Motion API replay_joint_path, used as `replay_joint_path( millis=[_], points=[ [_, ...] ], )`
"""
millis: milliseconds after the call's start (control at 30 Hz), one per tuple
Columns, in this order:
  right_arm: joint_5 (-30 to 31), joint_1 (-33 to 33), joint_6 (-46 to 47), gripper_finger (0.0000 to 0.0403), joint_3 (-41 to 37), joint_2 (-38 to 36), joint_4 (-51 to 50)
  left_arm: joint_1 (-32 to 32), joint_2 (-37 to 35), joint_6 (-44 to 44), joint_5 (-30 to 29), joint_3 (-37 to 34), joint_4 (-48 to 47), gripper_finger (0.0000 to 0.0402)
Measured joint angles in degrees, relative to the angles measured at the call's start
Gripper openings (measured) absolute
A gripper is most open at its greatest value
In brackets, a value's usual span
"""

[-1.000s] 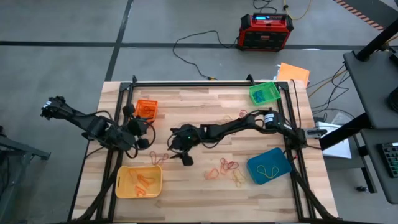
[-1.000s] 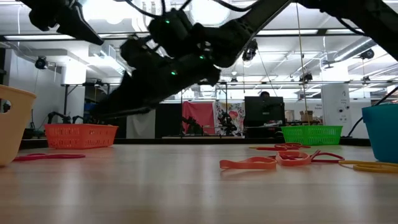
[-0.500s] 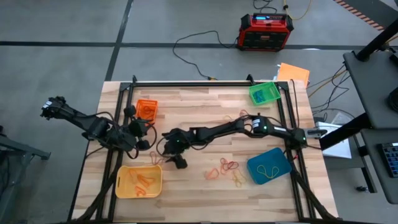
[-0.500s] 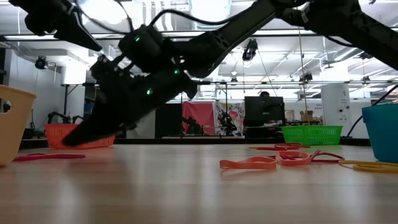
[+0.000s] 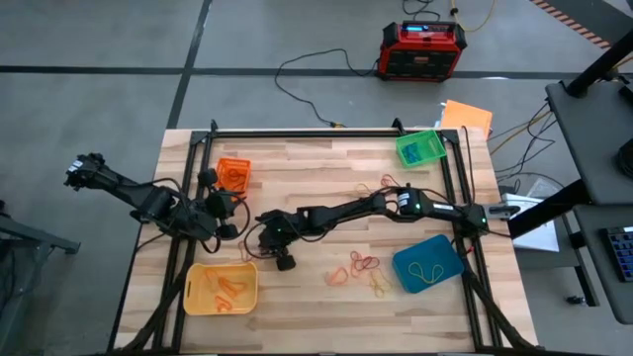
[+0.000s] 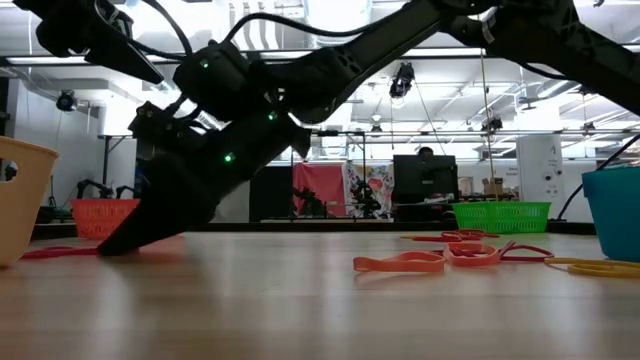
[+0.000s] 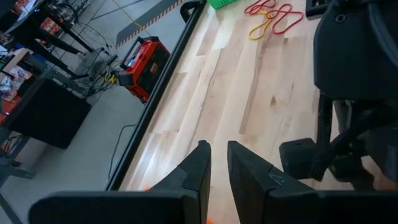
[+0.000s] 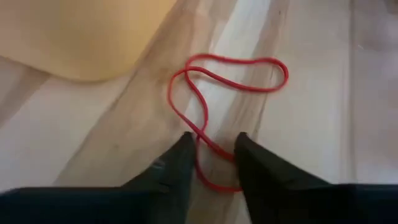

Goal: Sort rubber bands into baskets
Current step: Put the red rubber band into the orange bin

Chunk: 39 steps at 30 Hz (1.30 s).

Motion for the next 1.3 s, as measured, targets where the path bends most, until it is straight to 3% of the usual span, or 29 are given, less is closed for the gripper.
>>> replay_joint_path(
  millis=[167,467,633,800,1000,1300],
  points=[
    [2.0,-0.4,-3.7,0.0020,0.1,-0.8,-5.8,0.0,0.0,-0.8,0.1,0.0,0.0,0.0039],
    [5.9,-2.0,-9.2,0.0009,-1.5,-6.9,-19.1,0.0,0.1,-0.9,0.7,0.0,0.0,0.0039],
    [7.9,-4.4,-11.0,0.0008,-8.0,-13.5,-21.3,0.0,0.4,-1.3,2.9,0.0,0.0,0.0039],
    [7.2,-6.4,-8.9,0.0008,-19.9,-22.6,-12.6,0.1,1.1,-6.5,2.4,0.0,2.5,0.0044],
    [6.6,-6.5,-6.0,0.0008,-34.4,-31.6,4.7,0.1,2.7,-7.0,5.9,-0.3,6.6,0.0087],
    [6.4,-5.4,-2.5,0.0008,-43.0,-37.2,22.7,0.2,6.1,0.0,6.1,-5.9,24.0,0.0164]
  ],
)
